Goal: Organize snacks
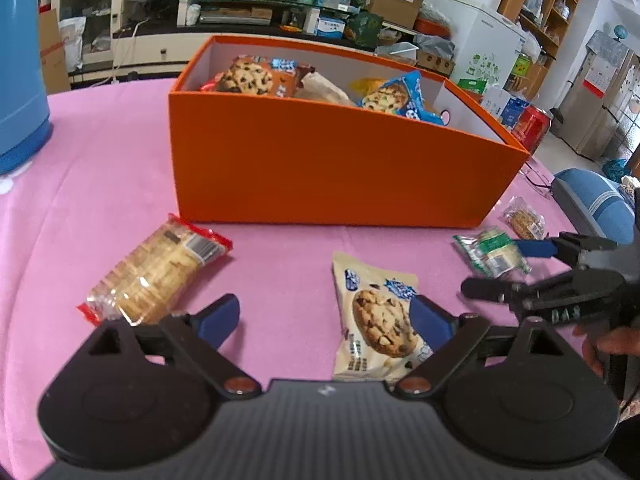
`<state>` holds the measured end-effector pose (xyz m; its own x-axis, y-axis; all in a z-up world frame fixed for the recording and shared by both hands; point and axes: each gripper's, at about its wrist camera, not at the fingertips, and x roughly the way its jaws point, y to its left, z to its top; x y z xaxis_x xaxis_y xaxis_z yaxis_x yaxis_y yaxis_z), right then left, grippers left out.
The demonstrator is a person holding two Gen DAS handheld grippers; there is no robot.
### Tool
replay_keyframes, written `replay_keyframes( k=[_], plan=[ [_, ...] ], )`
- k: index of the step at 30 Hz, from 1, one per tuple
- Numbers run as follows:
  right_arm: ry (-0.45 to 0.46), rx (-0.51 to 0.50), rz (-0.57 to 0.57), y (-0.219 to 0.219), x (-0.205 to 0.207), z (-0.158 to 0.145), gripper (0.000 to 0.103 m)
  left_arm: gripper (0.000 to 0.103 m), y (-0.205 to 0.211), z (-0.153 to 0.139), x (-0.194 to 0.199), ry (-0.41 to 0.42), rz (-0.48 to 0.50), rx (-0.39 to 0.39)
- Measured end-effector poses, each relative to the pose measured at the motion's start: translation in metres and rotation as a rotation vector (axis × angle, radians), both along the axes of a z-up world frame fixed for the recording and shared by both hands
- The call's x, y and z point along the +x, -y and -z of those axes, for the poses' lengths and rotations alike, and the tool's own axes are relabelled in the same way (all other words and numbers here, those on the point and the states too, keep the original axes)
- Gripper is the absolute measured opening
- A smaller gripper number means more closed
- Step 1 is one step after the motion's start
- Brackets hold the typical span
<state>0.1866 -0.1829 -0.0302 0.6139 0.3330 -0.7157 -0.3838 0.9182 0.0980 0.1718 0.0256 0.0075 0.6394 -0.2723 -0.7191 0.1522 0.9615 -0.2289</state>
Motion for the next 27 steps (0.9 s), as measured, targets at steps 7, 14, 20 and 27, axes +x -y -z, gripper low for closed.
replay_keyframes(
  k=[7,14,20,27],
  plan=[
    [-0.024,0.024,-0.027,-0.025,-0.035,-0.004,0.093,0.093,0.005,0.002,0.000,-0.006,0.010,0.001],
    [0.021,0.007,0.048,-0.023,-0.058,-0.010,0.093,0.093,0.032,0.007,0.007,-0.011,0.056,0.029],
    [0.010,0.013,0.124,-0.009,-0.049,-0.008,0.093,0.076,0.046,0.013,0.011,-0.008,0.069,0.057],
    [0.012,0.005,0.138,-0.004,-0.049,-0.008,0.093,0.051,0.050,0.016,0.003,0.015,0.088,0.207]
  ],
)
